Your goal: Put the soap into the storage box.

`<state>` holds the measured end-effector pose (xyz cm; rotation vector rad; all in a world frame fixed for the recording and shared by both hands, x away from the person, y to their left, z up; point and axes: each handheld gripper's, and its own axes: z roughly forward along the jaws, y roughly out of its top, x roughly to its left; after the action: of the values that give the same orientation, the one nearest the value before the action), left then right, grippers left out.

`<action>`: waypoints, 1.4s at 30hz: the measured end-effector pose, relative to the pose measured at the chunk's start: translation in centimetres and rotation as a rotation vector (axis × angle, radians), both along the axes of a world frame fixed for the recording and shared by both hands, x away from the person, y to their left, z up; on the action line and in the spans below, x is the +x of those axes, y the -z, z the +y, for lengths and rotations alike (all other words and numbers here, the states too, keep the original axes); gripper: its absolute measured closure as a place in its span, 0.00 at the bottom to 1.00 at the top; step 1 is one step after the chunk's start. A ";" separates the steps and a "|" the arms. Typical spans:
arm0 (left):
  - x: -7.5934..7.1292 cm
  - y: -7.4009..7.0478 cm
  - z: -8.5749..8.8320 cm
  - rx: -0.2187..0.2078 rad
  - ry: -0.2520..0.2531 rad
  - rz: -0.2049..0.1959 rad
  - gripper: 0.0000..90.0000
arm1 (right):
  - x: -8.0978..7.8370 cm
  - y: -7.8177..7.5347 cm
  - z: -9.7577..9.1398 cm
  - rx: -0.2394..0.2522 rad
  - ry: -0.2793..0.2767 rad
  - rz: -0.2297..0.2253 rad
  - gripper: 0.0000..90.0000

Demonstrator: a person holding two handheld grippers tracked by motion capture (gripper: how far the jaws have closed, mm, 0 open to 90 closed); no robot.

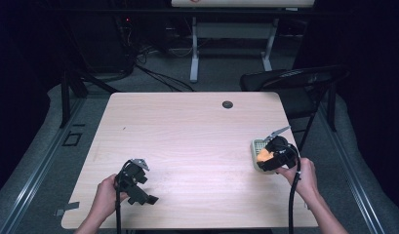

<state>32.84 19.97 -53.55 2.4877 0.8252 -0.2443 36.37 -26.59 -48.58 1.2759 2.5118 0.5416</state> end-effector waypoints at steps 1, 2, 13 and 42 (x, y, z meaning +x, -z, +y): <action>0.0 0.0 0.0 0.001 0.000 -0.001 0.01 | 0.1 0.0 0.0 0.006 0.002 0.000 0.29; 0.0 0.0 0.0 0.000 0.000 -0.001 0.01 | 0.3 -0.1 0.0 -0.002 -0.002 0.005 0.29; 0.0 -0.1 0.1 0.002 0.000 0.000 0.01 | 1.4 -0.2 0.2 0.010 0.010 -0.005 0.29; -0.1 0.0 0.1 0.012 -0.008 -0.007 0.01 | 3.9 1.3 -0.6 -0.002 0.048 0.015 0.29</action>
<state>32.78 20.03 -53.54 2.4950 0.8355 -0.2282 40.25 -27.18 -49.91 1.3402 2.4864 0.5207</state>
